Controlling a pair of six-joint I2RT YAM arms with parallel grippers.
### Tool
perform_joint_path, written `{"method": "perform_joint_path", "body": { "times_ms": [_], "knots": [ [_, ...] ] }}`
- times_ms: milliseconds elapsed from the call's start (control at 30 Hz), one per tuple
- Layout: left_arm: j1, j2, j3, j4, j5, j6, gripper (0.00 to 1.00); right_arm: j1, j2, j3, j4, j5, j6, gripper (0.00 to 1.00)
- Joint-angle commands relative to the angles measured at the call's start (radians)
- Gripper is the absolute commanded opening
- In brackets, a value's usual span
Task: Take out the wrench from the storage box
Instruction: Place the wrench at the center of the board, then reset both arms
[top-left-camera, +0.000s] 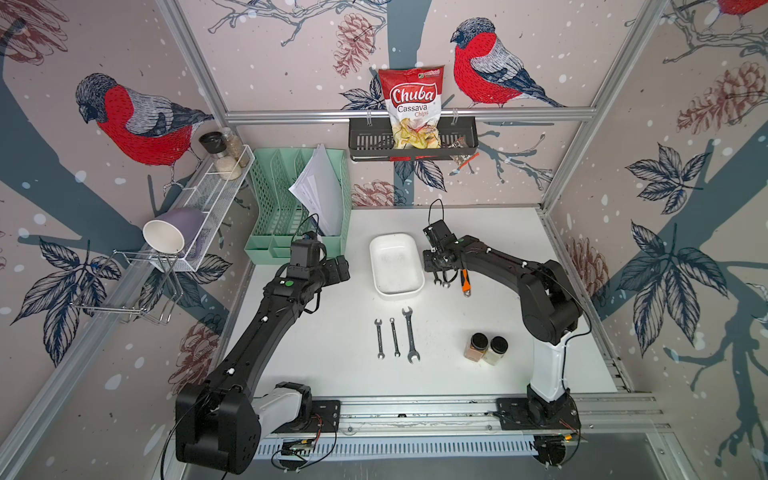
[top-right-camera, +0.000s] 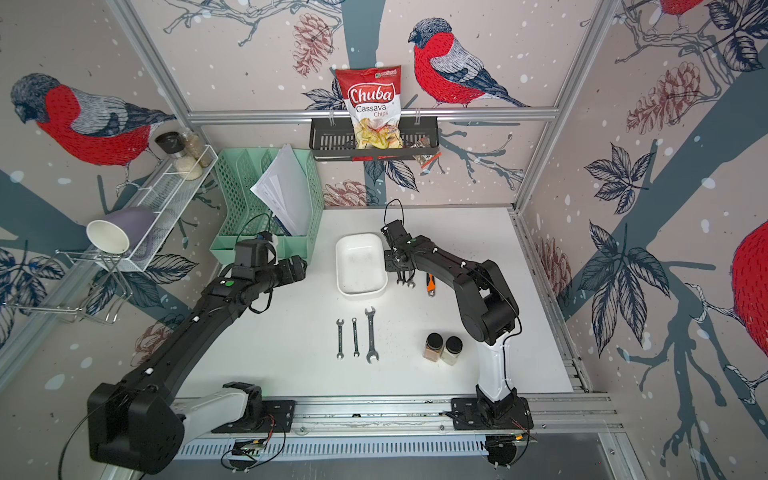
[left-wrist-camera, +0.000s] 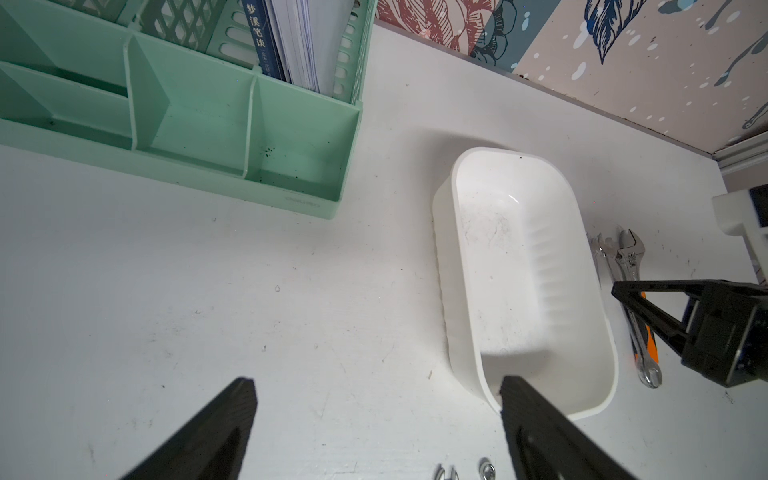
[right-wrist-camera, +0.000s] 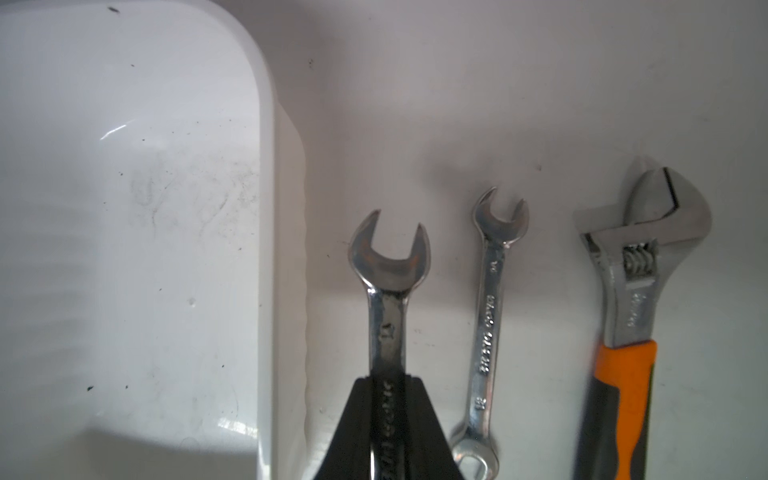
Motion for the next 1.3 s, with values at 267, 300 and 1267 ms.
{"method": "perform_joint_path", "body": {
  "times_ms": [267, 300, 1267],
  "knots": [
    [0.002, 0.007, 0.001, 0.024, -0.008, 0.005, 0.95, -0.028, 0.077, -0.037, 0.139, -0.061, 0.073, 0.16],
    [0.002, 0.007, -0.001, 0.023, -0.008, 0.005, 0.95, -0.029, 0.083, -0.037, 0.141, -0.066, 0.074, 0.17],
    [-0.023, -0.144, -0.195, 0.380, -0.370, -0.153, 0.97, -0.126, -0.453, -0.263, 0.316, 0.150, -0.036, 0.61]
  ]
}}
